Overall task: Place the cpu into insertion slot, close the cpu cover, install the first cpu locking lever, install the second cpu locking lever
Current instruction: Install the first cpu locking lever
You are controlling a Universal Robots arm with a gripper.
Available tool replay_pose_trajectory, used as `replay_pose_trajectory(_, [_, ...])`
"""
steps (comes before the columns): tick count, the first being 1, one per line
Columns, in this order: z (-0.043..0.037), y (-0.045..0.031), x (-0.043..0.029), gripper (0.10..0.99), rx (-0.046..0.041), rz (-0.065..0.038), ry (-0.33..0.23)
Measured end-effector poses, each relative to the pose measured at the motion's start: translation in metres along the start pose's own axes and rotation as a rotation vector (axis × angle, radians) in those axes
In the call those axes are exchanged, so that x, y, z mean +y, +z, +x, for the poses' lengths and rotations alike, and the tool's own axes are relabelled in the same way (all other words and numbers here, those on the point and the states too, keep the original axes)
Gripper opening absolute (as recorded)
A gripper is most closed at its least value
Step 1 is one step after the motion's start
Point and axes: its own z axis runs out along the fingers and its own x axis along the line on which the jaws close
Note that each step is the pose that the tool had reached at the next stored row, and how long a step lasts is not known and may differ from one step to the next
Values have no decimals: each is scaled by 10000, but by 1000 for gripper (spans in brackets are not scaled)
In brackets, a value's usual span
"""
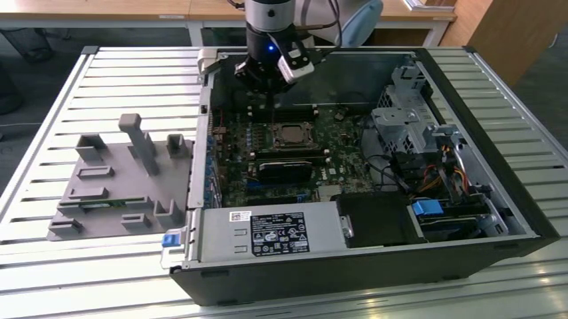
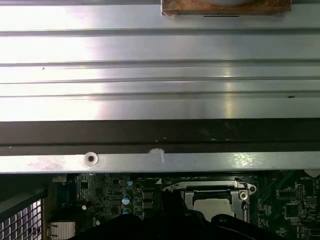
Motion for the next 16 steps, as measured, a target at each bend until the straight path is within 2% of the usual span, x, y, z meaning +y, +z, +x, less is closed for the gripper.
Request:
replay_pose_trajectory(3, [-48,7,2,118,-1,-1,-1])
replay_pose_trajectory(9, [-56,19,2,118,-1,-18,-1])
replay_pose_trajectory(14, [-72,46,-3,118,15,-378,7])
replay_pose_trajectory(16, [-83,60,-3,118,13,-403,8])
